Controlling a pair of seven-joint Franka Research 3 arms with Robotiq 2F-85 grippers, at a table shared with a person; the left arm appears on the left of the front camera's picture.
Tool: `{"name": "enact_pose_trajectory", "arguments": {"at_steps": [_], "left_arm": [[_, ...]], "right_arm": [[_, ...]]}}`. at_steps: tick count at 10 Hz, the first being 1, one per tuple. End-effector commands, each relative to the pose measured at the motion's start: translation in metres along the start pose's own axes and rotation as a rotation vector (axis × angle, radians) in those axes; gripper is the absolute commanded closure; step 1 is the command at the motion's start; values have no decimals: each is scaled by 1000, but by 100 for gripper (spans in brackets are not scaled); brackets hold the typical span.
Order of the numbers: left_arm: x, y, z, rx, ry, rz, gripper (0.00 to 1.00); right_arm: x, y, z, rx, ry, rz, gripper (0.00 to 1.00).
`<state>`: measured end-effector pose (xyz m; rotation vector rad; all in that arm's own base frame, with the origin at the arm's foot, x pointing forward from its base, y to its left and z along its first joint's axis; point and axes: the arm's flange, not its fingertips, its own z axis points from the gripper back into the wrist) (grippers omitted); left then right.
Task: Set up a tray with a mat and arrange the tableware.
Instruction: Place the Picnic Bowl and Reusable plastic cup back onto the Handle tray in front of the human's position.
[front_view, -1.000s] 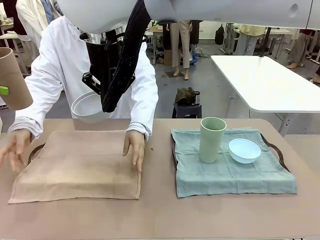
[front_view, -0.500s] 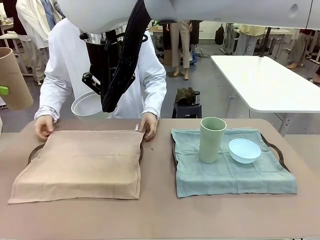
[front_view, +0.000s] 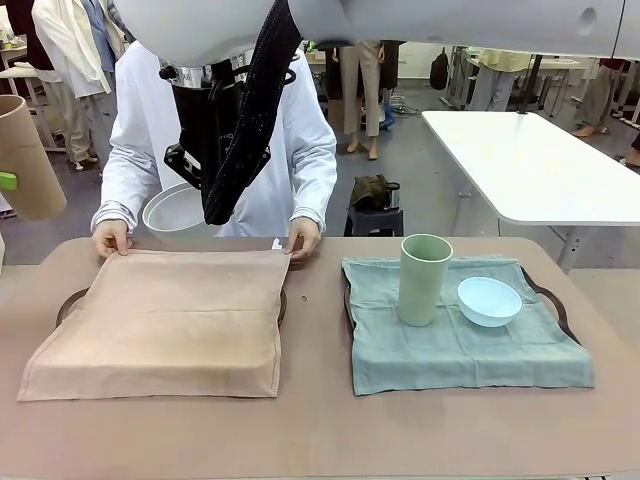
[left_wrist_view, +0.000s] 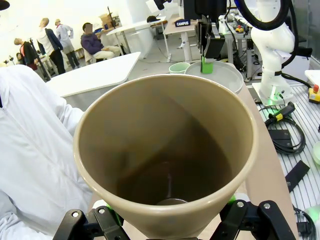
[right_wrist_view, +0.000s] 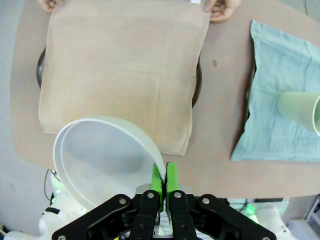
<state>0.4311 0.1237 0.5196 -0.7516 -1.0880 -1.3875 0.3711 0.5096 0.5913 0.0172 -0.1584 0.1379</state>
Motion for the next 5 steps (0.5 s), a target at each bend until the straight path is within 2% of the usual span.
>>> {"name": "enact_pose_trajectory", "arguments": {"at_steps": [1, 5], "left_arm": [[2, 0, 1, 4, -1, -15, 69], [2, 0, 1, 4, -1, -15, 69]], "right_arm": [[0, 0, 1, -3, -1, 8, 100], [0, 0, 1, -3, -1, 8, 100]]}}
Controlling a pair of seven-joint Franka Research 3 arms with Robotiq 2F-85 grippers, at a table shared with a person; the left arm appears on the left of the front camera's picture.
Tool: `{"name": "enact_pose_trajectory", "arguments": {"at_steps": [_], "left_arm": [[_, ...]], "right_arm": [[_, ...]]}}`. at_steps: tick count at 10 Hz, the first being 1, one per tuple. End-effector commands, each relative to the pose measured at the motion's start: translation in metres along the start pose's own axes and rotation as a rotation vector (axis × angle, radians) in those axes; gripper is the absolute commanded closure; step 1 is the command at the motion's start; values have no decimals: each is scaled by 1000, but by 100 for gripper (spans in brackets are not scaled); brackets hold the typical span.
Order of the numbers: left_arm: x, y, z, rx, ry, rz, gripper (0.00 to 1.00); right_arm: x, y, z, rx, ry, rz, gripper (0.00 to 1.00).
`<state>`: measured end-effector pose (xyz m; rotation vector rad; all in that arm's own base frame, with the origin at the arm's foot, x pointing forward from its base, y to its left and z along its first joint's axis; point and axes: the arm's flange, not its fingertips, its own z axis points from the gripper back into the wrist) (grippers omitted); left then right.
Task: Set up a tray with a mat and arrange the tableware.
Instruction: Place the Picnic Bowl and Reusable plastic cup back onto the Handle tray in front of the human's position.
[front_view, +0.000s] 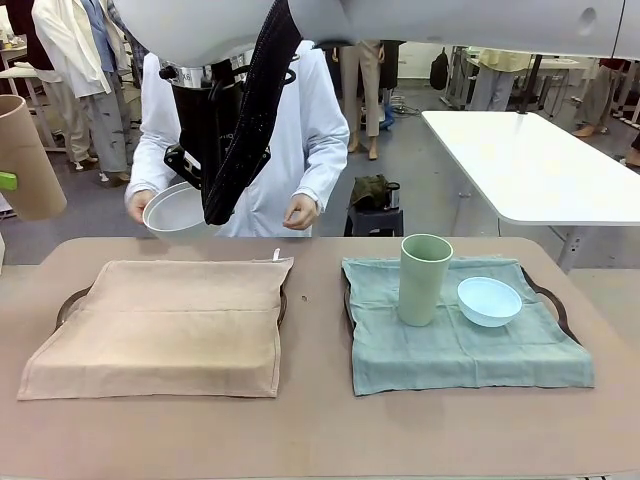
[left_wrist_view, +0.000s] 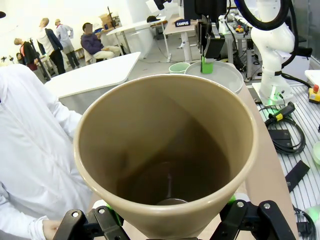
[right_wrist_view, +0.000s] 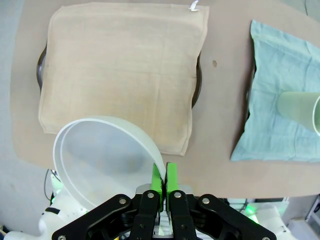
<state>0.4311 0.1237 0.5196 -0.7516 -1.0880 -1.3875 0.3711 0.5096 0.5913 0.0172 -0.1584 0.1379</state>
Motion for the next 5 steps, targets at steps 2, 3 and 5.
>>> {"name": "enact_pose_trajectory", "arguments": {"at_steps": [2, 3, 5], "left_arm": [[0, 0, 0, 0, 0, 0, 15], [-24, 8, -8, -26, -16, -26, 15], [-66, 15, -29, -50, -6, -60, 15]], "right_arm": [[0, 0, 0, 0, 0, 0, 96], [9, -1, -25, -21, 6, 11, 96], [27, 4, -64, -11, -14, 52, 96]]}}
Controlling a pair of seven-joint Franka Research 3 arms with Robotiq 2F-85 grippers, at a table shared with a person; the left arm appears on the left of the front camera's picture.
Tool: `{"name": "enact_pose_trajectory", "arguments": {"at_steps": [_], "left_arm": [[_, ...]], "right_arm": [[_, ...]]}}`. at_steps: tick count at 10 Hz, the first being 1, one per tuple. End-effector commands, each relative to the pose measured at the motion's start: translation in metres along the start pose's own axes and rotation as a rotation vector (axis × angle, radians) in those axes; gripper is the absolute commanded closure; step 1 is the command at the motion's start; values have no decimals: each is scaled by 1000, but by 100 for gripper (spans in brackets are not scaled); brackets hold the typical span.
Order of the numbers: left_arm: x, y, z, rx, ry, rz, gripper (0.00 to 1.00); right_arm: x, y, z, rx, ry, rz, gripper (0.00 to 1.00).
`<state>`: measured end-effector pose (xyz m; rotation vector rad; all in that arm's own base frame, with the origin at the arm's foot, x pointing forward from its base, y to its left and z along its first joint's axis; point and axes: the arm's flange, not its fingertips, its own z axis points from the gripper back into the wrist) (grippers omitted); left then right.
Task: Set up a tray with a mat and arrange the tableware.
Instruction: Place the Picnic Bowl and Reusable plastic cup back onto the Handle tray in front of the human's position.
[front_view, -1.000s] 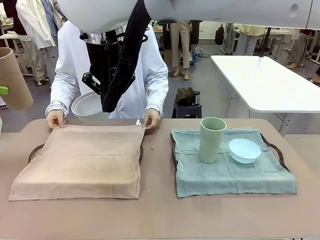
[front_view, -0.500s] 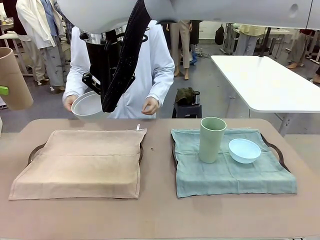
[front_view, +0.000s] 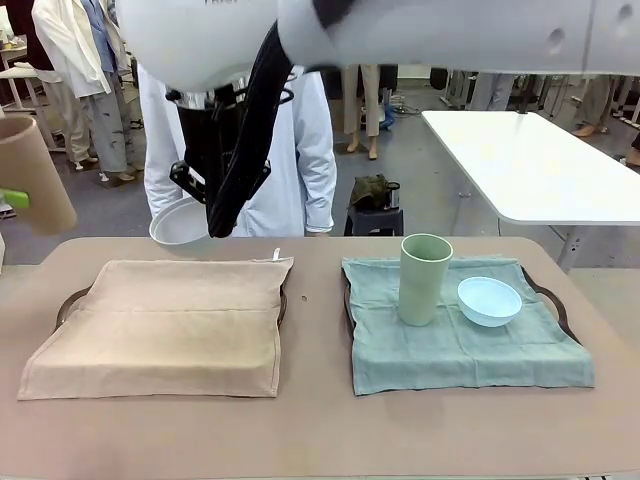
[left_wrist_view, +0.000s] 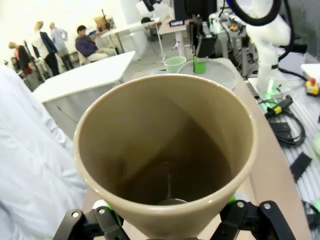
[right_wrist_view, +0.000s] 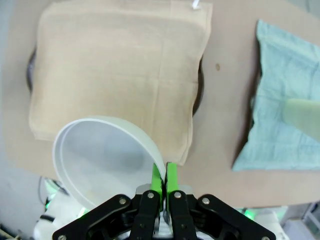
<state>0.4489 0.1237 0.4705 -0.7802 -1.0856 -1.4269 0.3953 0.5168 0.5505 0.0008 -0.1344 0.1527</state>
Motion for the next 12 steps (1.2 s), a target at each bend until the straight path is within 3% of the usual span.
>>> {"name": "enact_pose_trajectory", "arguments": {"at_steps": [1, 4, 7, 12], "left_arm": [[-35, 14, -20, -15, 16, -28, 15], [-68, 16, -57, -22, 38, 32, 15], [-95, 20, -81, 47, 22, 134, 15], [-114, 8, -114, -52, 8, 200, 15]], "right_arm": [[23, 2, -37, -11, -63, 53, 96], [49, -4, -95, 43, -58, 98, 96], [61, -8, -137, 137, -38, 154, 96], [61, -15, -172, 154, 38, 133, 96]]}}
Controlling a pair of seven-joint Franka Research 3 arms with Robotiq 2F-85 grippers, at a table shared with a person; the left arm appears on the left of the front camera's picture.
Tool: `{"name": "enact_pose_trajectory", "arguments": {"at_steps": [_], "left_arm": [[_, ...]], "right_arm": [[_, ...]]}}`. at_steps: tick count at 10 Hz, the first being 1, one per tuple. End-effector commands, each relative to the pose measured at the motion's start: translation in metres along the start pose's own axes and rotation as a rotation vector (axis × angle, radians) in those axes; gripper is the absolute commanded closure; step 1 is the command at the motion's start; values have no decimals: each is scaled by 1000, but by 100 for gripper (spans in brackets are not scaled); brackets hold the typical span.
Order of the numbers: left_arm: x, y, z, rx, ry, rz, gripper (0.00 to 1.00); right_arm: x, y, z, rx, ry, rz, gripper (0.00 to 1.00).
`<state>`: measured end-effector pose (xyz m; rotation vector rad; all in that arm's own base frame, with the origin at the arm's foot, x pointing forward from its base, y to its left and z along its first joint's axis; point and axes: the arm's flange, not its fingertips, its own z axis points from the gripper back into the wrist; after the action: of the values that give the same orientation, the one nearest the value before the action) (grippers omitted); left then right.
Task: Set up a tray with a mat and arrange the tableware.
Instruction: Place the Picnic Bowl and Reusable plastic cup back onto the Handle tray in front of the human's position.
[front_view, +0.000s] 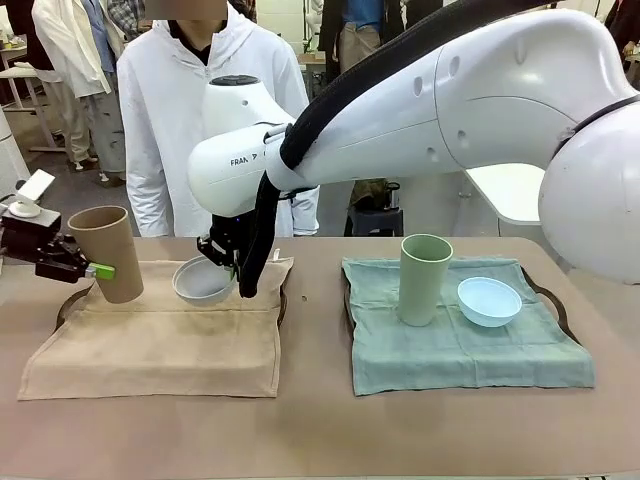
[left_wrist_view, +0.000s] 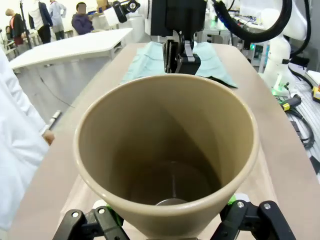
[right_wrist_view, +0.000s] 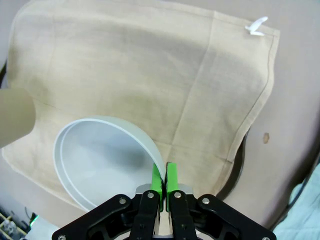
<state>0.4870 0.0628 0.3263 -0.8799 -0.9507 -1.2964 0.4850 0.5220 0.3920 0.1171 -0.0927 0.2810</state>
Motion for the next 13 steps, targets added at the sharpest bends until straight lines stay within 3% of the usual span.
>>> {"name": "enact_pose_trajectory", "arguments": {"at_steps": [1, 2, 3, 6, 9, 13], "left_arm": [[-2, 0, -6, -14, 3, -1, 15], [3, -2, -2, -39, -19, 1, 15], [-3, 0, -5, -11, 0, 5, 15], [-3, -1, -7, -18, -5, 6, 15], [-13, 1, -26, -52, -34, -112, 15], [-27, 10, -40, -56, -43, -134, 15]], "right_arm": [[-9, -8, -3, 30, 8, 10, 96], [-15, -7, 11, 5, 33, -39, 96], [-1, -1, -3, 4, 10, -4, 96], [-1, -1, 0, 4, 16, -9, 96], [10, -5, -20, 45, 21, 23, 96], [17, -11, -42, 92, 25, 37, 96]]}}
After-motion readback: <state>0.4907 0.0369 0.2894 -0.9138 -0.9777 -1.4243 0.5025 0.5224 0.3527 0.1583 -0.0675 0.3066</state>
